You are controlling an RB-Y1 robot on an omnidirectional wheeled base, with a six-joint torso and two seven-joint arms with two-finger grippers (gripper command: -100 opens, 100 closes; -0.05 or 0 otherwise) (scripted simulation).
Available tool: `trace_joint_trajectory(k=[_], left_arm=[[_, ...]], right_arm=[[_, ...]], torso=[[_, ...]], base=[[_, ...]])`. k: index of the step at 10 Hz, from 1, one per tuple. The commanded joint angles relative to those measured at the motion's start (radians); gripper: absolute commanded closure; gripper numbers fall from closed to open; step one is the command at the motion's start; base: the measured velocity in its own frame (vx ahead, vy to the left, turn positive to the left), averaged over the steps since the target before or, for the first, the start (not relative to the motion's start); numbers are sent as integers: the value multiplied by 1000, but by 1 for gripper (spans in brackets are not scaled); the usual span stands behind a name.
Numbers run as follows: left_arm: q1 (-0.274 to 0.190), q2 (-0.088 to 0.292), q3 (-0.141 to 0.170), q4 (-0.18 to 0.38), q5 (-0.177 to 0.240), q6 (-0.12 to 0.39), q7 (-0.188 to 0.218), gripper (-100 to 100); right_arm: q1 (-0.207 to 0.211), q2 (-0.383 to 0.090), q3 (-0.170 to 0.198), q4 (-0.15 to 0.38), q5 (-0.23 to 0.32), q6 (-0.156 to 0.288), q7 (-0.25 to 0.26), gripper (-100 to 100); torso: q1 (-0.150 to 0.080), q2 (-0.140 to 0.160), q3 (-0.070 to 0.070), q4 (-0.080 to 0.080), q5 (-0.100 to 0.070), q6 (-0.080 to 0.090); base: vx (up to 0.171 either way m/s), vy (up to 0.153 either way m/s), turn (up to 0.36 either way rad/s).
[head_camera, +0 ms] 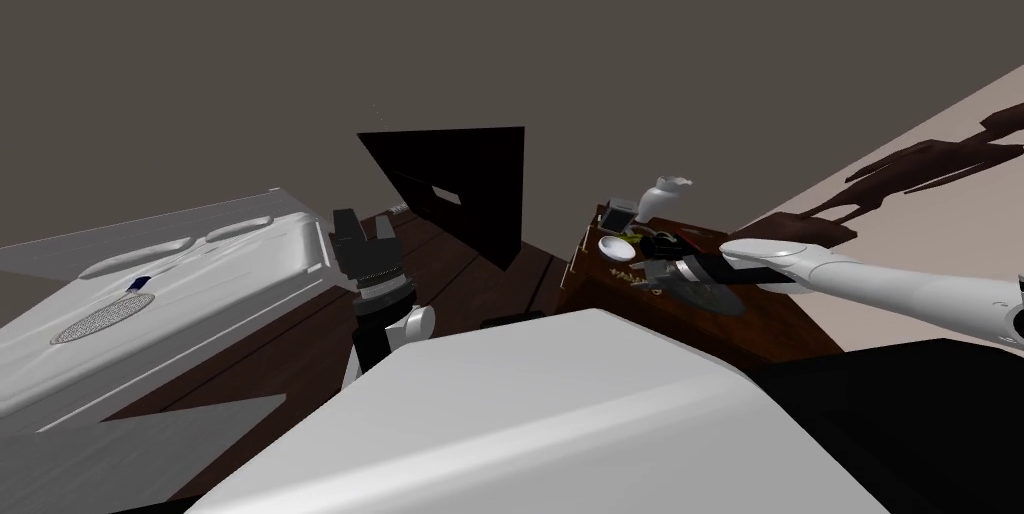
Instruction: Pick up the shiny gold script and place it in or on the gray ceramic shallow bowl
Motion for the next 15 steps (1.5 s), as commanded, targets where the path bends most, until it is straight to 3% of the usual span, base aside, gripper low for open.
trace_joint_trajectory(k=[1,5,6,7,15], left_arm=[[0,0,0,0,0,0,0,0],[0,0,0,0,0,0,0,0],[0,0,0,0,0,0,0,0],[0,0,0,0,0,0,0,0],[0,0,0,0,0,0,0,0]], right_arm=[[0,0,0,0,0,0,0,100],[0,-1,0,0,0,1,0,100],[0,-1,0,0,0,1,0,0],[-8,-9,0,-23,9,14,-32,100],[-37,-67,-3,-175,49,113,-199,100]], torso=[[0,0,0,0,0,0],[-2,2,1,0,-1,0],[-2,2,1,0,-1,0],[-2,2,1,0,-1,0],[-7,6,4,2,-1,1]], base=[[4,5,2],[0,0,0],[0,0,0],[-39,-40,58],[-70,-59,44]])
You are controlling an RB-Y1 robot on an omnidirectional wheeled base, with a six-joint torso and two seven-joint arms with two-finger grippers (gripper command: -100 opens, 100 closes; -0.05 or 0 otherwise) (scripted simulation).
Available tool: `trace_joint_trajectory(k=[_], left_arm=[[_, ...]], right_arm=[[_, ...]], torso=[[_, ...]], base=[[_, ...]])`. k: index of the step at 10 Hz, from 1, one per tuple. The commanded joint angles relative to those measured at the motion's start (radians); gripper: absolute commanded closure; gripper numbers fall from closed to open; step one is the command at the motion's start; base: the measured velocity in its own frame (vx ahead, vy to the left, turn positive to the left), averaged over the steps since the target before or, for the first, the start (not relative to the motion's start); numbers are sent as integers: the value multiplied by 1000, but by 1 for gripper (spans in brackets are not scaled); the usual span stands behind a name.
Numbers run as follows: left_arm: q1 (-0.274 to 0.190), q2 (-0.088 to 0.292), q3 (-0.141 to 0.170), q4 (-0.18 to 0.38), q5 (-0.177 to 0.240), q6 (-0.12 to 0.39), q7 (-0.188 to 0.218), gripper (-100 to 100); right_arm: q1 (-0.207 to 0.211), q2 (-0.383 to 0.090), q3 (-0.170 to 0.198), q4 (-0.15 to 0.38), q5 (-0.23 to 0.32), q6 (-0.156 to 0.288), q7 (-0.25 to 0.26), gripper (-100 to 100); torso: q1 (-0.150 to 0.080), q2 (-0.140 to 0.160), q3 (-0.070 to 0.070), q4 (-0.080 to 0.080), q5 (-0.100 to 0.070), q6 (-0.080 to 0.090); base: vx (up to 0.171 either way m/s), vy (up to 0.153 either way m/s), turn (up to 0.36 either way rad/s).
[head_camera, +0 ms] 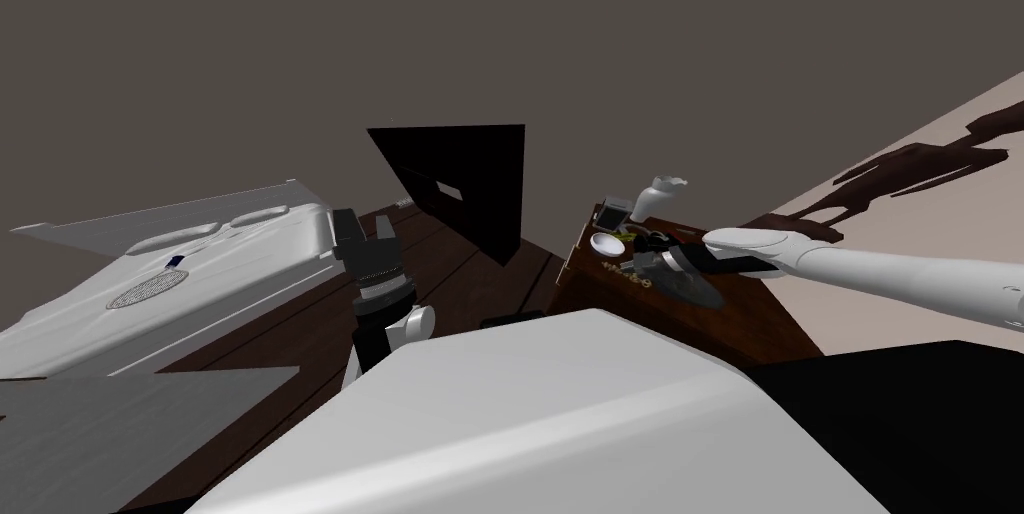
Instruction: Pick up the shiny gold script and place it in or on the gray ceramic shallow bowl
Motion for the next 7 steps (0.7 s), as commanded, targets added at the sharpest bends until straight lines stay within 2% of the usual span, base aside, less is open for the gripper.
trace_joint_trajectory(k=[1,2,3,7], left_arm=[[0,0,0,0,0,0,0,0],[0,0,0,0,0,0,0,0],[0,0,0,0,0,0,0,0],[0,0,0,0,0,0,0,0]], right_arm=[[0,0,0,0,0,0,0,100],[-1,0,0,-2,1,2,-5,0],[-15,-26,-19,14,-27,2,-3,100],[-57,-91,-72,42,-96,0,-2,100]], torso=[[0,0,0,0,0,0],[1,-1,-1,0,0,1],[2,-2,-1,-1,1,1],[5,11,7,3,3,2]], base=[[-26,-23,15],[0,0,0],[-133,6,41],[-198,19,54]])
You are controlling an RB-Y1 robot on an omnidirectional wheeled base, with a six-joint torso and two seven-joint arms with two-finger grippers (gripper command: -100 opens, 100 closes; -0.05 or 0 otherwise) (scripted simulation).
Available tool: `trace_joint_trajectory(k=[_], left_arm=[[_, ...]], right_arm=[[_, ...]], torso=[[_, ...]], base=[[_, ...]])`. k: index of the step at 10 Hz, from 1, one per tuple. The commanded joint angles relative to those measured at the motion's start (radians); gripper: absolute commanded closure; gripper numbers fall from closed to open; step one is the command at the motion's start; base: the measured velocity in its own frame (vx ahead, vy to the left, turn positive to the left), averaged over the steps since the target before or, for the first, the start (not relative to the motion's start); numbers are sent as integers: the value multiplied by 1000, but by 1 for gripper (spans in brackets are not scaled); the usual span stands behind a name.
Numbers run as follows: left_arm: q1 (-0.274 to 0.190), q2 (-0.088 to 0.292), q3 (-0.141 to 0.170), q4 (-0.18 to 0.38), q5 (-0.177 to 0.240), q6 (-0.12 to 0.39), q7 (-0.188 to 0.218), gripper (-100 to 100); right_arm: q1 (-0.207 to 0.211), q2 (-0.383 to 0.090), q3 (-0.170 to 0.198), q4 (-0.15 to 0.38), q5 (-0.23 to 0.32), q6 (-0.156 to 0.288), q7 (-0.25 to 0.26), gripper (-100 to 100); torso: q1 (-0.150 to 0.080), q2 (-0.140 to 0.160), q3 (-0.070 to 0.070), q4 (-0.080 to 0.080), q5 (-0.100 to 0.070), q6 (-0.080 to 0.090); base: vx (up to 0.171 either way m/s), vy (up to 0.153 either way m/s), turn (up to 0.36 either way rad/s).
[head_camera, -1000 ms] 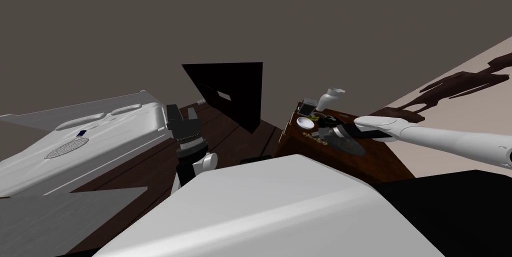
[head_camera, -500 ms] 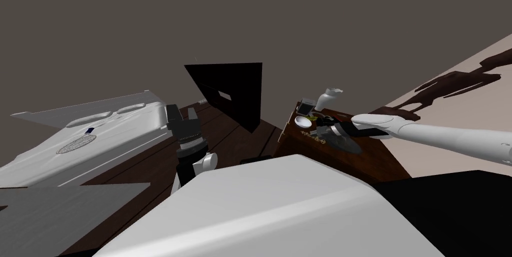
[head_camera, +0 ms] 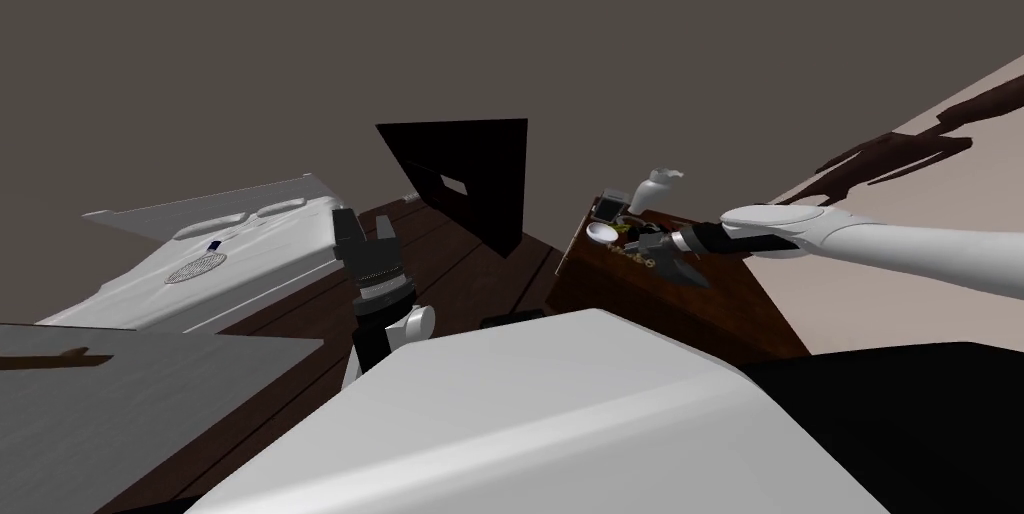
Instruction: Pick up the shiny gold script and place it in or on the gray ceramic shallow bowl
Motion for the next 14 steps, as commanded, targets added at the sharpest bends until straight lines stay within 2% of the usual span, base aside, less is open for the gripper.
trace_joint_trajectory(k=[1,4,7,11,12,14], left_arm=[[0,0,0,0,0,0,0,0],[0,0,0,0,0,0,0,0],[0,0,0,0,0,0,0,0],[1,0,0,0,0,0,0,0],[1,0,0,0,0,0,0,0],[1,0,0,0,0,0,0,0]], right_arm=[[-29,-29,-18,5,-16,2,-12,100],[-47,-89,-35,5,-38,-13,-20,100],[-54,-152,-32,-18,-35,-41,-28,100],[-51,-241,1,-79,8,-102,-46,100],[-51,-241,1,-79,8,-102,-46,100],[-46,-270,19,-106,32,-127,-54,100]], torso=[[0,0,0,0,0,0],[-3,-7,-4,-1,0,1],[-7,-11,-6,-2,-1,1],[-10,-17,-10,-4,-3,1],[-14,-20,-12,-5,-4,1],[-11,-21,-12,-6,-4,0]], base=[[-180,44,23],[-72,-12,-20],[-23,-47,-52],[61,-89,-118],[99,-93,-60],[89,-76,-100]])
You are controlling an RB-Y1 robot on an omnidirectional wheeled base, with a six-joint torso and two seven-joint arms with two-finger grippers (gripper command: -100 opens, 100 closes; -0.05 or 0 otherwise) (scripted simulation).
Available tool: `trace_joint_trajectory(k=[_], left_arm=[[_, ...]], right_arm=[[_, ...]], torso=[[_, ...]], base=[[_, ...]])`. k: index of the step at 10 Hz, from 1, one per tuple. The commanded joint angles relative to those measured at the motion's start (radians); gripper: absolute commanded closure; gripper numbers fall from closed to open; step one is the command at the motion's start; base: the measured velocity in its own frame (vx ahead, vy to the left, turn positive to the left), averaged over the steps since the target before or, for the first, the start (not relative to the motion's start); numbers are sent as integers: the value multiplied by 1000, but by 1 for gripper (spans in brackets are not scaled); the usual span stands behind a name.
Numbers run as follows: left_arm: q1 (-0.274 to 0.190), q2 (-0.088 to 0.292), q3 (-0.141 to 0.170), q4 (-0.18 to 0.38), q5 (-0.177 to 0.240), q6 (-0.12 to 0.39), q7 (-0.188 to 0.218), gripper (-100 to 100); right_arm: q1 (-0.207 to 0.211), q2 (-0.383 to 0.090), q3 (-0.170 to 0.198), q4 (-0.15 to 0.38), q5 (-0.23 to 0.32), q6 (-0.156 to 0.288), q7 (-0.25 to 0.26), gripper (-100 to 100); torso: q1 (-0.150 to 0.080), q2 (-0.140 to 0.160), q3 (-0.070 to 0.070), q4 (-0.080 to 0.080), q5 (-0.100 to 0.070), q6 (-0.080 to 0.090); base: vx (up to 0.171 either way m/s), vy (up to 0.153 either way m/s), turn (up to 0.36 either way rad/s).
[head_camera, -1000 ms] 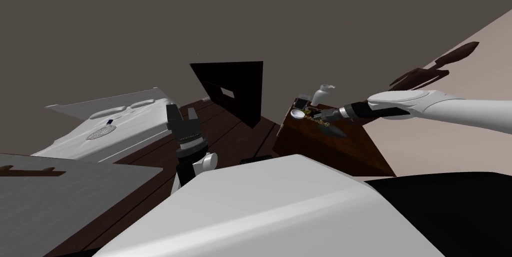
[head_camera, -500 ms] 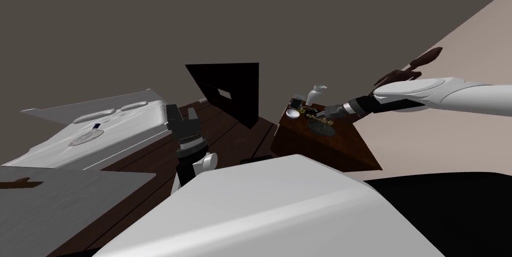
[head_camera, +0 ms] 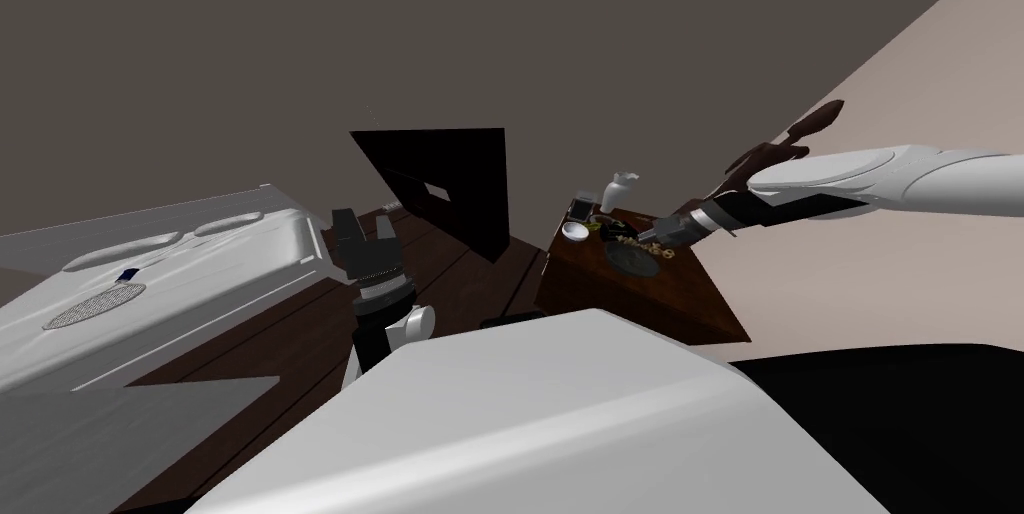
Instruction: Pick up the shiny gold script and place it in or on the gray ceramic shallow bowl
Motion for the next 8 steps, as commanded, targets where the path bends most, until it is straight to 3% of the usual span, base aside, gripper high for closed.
trace_joint_trajectory(k=[1,2,3,4,8], left_arm=[[0,0,0,0,0,0,0,0],[0,0,0,0,0,0,0,0],[0,0,0,0,0,0,0,0],[0,0,0,0,0,0,0,0],[0,0,0,0,0,0,0,0]], right_arm=[[-4,6,-10,3,30,-19,-18,100],[0,-14,4,-17,49,-37,-24,100],[-1,-1,-5,-10,43,-22,-21,100],[-1,-2,-4,-11,47,-25,-24,-100],[-1,-2,-4,-11,47,-25,-24,-100]], torso=[[0,0,0,0,0,0],[2,1,0,0,0,-1],[1,0,0,0,0,0],[3,2,1,0,0,-1],[6,5,3,1,1,-1]], base=[[55,-41,-34],[79,-56,-101],[42,-30,-34],[5,-5,5],[0,0,0]])
